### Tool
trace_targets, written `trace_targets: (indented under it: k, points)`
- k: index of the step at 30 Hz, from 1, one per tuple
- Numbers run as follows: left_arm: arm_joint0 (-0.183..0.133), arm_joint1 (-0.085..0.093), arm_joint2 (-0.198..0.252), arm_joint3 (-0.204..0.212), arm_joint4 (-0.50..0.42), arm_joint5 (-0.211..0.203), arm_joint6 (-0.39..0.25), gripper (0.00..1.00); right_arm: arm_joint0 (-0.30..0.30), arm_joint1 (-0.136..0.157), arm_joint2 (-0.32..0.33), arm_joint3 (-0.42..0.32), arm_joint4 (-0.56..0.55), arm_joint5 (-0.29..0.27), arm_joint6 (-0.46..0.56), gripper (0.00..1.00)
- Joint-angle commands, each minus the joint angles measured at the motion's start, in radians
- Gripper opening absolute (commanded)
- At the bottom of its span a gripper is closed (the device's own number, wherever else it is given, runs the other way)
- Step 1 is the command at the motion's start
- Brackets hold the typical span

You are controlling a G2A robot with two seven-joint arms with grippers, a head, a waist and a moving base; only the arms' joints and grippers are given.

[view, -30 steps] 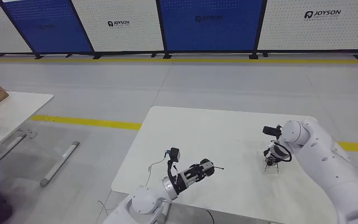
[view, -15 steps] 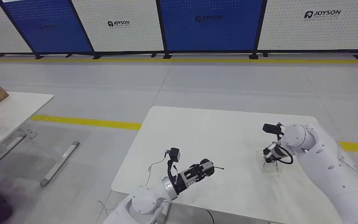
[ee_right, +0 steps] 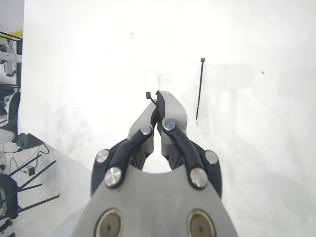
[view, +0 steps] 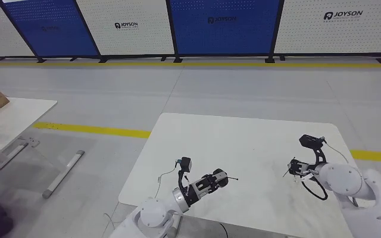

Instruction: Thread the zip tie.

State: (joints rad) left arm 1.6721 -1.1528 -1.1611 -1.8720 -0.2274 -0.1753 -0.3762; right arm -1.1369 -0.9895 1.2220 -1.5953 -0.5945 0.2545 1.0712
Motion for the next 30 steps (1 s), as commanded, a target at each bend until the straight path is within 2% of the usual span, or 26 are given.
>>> trace_targets:
  k: [1,7,10,12,14,16,20,22,30]
  points:
    - [0.000,0.000,0.000,0.000,0.000,0.000,0.000,0.00,0.004,0.000,-0.002,0.003,0.000,0.001,0.002,0.00]
    - [0.000,0.000,0.000,0.000,0.000,0.000,0.000,0.00,0.002,-0.001,-0.004,0.003,-0.004,0.000,-0.007,0.00]
    - [0.000,0.000,0.000,0.000,0.000,0.000,0.000,0.00,-0.010,-0.009,-0.054,-0.002,-0.042,0.006,-0.059,0.00]
    - [0.000,0.000,0.000,0.000,0.000,0.000,0.000,0.00,-0.018,-0.020,-0.064,-0.027,-0.011,0.017,-0.167,0.00]
    - [0.000,0.000,0.000,0.000,0.000,0.000,0.000,0.00,-0.047,-0.025,-0.055,-0.061,0.027,0.001,-0.258,0.00]
    - [0.000,0.000,0.000,0.000,0.000,0.000,0.000,0.00,-0.097,-0.027,-0.023,-0.111,0.079,-0.028,-0.362,0.00]
    - [0.000,0.000,0.000,0.000,0.000,0.000,0.000,0.00,-0.191,-0.025,0.020,-0.204,0.144,-0.120,-0.470,0.00]
    - [0.000,0.000,0.000,0.000,0.000,0.000,0.000,0.00,-0.219,-0.025,0.019,-0.227,0.150,-0.136,-0.476,0.00]
    - [0.000,0.000,0.000,0.000,0.000,0.000,0.000,0.00,-0.219,-0.025,0.019,-0.227,0.150,-0.136,-0.476,0.00]
